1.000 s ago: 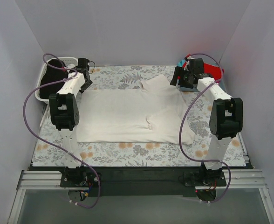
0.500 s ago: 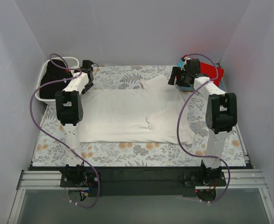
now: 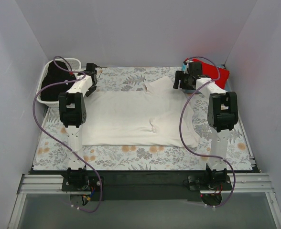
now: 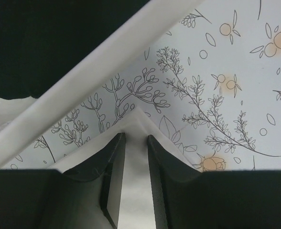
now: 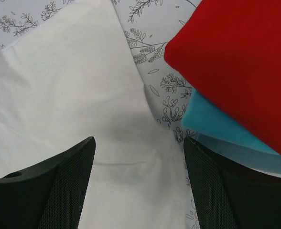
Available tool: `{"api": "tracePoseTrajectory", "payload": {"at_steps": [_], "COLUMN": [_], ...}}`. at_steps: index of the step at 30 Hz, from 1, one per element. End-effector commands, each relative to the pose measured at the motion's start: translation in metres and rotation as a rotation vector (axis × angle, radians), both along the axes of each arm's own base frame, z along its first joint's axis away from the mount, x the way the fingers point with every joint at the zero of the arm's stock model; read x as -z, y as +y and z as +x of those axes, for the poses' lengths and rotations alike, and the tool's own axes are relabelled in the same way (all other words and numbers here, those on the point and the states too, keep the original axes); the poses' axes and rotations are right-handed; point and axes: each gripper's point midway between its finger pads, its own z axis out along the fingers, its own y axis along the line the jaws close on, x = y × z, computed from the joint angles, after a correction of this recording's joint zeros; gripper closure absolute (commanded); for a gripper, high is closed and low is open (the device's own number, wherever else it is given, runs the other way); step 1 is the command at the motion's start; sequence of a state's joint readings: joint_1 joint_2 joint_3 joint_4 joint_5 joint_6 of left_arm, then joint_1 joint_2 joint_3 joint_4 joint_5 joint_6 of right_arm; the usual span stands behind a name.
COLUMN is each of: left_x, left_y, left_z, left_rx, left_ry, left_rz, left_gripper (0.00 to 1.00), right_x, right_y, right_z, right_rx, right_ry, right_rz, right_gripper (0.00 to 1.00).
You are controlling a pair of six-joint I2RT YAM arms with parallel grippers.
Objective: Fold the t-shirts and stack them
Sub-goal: Fold the tshirt
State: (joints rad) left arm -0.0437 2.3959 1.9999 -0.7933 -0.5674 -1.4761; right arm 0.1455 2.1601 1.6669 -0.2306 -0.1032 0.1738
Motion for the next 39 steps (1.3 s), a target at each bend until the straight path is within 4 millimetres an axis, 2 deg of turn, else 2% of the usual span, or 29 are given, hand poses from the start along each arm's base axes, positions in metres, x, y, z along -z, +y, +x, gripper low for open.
{"api": "tracePoseTrajectory", "payload": {"at_steps": [1,4,9,17,18,25,29,32,37,39], "left_x": [-0.010,-0.008,-0.006,-0.006,-0.008,-0.011,-0.012,-0.016,-0.022,-0.029], "left_y": [0.003,0.001,-0.001,0.000,0.000,0.002,0.002,0.002,0.001,0.000], "left_z": [0.004,0.003,0.002,0.002,0.002,0.003,0.004,0.003,0.004,0.005], "left_rx": [-0.004,0.000,0.011,0.023,0.027,0.034,0.040,0.041,0.045,0.049], "left_ry": [-0.020,-0.019,-0.014,-0.019,-0.021,-0.036,-0.044,-0.055,-0.086,-0.102], "left_rz": [0.010,0.001,-0.008,-0.011,-0.011,-0.025,-0.033,-0.029,-0.039,-0.043], "left_gripper": [0.76,0.80,0.86,0.91,0.92,0.94,0.94,0.94,0.94,0.95], "right_x": [-0.007,0.000,0.008,0.021,0.023,0.020,0.015,0.007,-0.005,-0.014], "right_y": [-0.002,0.003,0.010,0.018,0.018,0.015,0.016,0.016,0.016,0.016], "right_z": [0.015,0.017,0.024,0.023,0.023,0.029,0.031,0.031,0.026,0.026], "right_rx": [-0.013,-0.022,-0.027,-0.006,-0.003,0.053,0.070,0.078,0.088,0.092], "right_ry": [-0.030,-0.017,0.006,0.027,0.029,0.015,0.001,-0.020,-0.047,-0.070], "right_rz": [-0.039,-0.036,-0.042,-0.073,-0.075,-0.101,-0.096,-0.099,-0.088,-0.081], "right_gripper": [0.20,0.21,0.33,0.36,0.39,0.55,0.73,0.82,0.92,0.94]}}
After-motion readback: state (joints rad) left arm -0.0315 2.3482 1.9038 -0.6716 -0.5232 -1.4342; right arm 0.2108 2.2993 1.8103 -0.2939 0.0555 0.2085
